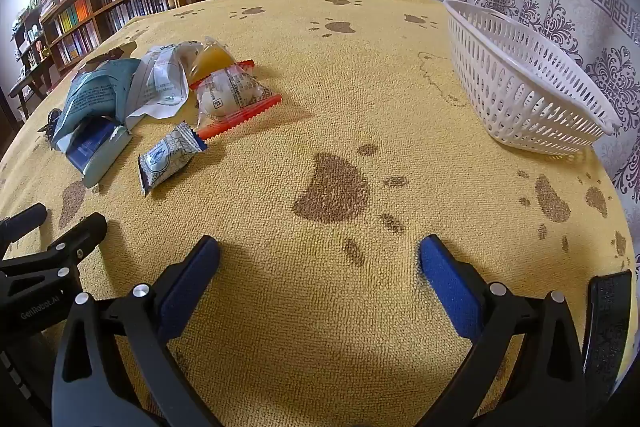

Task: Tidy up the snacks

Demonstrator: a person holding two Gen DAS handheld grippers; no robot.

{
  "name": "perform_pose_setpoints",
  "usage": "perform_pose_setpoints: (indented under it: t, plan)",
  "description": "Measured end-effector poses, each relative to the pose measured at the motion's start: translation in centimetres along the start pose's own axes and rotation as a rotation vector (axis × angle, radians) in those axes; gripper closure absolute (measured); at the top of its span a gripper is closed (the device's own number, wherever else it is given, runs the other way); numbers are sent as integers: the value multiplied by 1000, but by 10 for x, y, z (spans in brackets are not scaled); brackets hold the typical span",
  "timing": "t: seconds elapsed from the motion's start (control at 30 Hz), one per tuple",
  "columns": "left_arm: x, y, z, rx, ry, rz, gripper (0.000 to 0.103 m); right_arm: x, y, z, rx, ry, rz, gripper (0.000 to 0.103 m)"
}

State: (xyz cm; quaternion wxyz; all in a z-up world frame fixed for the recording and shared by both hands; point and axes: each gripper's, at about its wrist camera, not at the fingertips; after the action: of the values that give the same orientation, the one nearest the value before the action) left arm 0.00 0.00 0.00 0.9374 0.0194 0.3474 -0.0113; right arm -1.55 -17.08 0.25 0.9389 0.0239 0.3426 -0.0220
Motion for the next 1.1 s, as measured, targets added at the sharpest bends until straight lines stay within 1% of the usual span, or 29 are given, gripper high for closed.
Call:
perform_pose_setpoints:
  t: [0.4, 0.53, 0.63, 0.87, 1.1]
  plan:
    - [0, 0, 0, -2, 1, 4, 5, 0, 0, 0, 0, 0, 0, 2]
    - [-1, 14, 2, 0, 2, 5, 5, 0, 0, 0, 1, 0, 1, 2]
    - [-2, 18, 4, 2, 2, 5, 5, 0, 0, 0, 1, 1, 1, 2]
    - [1, 13, 2, 2, 1, 7, 5, 0, 2, 0, -8, 13, 10, 2]
    - [1, 10, 2, 0, 1, 9, 5, -1, -1, 0, -24, 28, 38, 2]
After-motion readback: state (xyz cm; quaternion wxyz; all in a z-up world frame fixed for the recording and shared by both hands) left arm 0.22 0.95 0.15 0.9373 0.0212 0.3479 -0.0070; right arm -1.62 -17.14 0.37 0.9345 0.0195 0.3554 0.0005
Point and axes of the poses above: each gripper's, at about its wrist camera, not at the fingertips, and x roughly the way its jaws point, y to its left, z to its top, and after that the axes turned 10 degrees about -y, right-handed
